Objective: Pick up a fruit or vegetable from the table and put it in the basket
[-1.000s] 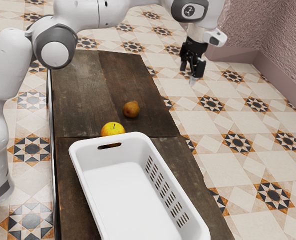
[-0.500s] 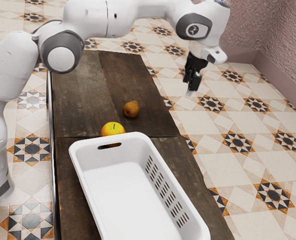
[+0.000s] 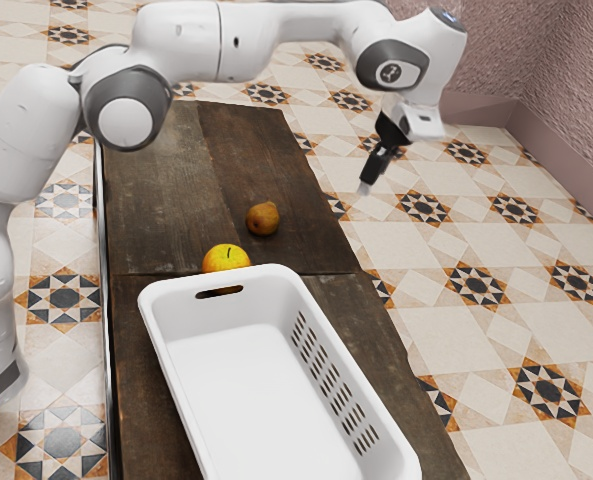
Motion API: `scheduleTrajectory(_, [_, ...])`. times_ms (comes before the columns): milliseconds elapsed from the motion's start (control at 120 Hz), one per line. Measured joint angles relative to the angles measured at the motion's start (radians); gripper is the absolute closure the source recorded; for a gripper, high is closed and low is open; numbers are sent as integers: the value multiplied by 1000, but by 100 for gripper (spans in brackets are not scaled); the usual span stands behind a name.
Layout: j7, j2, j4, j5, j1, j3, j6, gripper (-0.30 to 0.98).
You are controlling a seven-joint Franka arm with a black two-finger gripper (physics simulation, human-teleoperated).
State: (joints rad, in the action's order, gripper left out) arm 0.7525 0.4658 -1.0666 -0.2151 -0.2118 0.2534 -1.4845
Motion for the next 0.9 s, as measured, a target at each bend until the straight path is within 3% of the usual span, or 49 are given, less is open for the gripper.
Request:
scheduleTrajectory(317, [225,-25,-137,7,-54,-10,4,0])
scheduleTrajectory(575, [342,-292,-526,22,-93,-65,-128,0])
scheduleTrajectory(900, [507,-327,-620,78,-92,-124,-225,0])
